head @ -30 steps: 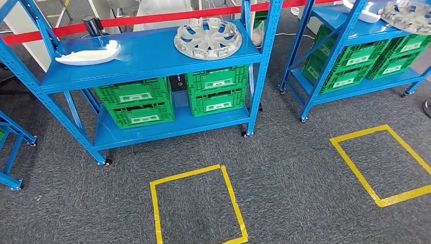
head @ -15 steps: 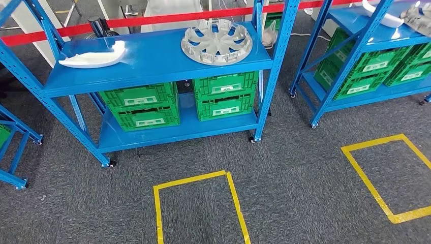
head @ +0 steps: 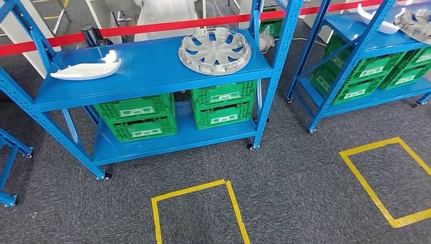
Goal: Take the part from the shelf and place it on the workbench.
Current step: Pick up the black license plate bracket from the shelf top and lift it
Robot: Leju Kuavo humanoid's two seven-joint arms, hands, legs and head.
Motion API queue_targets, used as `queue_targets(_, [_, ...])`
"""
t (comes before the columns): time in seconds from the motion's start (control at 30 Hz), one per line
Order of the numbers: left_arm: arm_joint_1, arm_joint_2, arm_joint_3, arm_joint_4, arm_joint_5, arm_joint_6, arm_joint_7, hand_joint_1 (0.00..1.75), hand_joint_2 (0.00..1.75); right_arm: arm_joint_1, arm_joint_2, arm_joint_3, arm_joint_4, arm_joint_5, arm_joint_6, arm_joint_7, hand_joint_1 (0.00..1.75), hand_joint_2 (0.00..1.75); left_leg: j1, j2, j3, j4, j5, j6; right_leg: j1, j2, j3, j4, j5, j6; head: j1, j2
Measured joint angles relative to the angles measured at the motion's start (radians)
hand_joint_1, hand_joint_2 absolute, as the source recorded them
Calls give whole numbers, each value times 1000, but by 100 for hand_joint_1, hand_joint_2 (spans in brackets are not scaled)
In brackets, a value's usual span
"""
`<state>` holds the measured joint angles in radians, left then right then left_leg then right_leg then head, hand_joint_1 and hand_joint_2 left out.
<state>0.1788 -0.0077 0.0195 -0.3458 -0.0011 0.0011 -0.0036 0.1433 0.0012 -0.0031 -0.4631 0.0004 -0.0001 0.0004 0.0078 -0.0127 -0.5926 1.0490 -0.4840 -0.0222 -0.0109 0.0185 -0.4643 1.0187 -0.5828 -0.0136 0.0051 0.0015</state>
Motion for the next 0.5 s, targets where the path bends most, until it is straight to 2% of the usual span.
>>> queue_targets(0.1, [-16, 1, 0, -15, 0, 0, 2, 0, 175, 16, 0, 0, 14, 0, 0, -3, 0, 175, -1, 7, 6, -2, -7, 11, 0, 3, 9, -18, 1, 5, 1, 0])
queue_targets(0.2, [-21, -1, 2, -26, -1, 1, 2, 0, 175, 14, -1, -9, 27, 2, 0, -4, 0, 175, -1, 2, 8, -2, -10, 16, 0, -2, 17, -27, -1, 12, 1, 0])
queue_targets(0.33, [-37, -10, 23, -27, -39, 20, -1, 0, 175, 0, 4, -76, 43, 28, -5, -10, 0, 175, -1, -1, 9, -2, -12, 18, -1, -5, 21, -33, -1, 26, 1, 0])
queue_targets(0.5, [-62, -26, 74, -23, -126, 64, -8, 0, 175, -21, 15, -186, 64, 85, -19, -31, 0, 175, -1, -1, 12, -2, -12, 19, -1, -5, 23, -33, 0, 32, 1, 0])
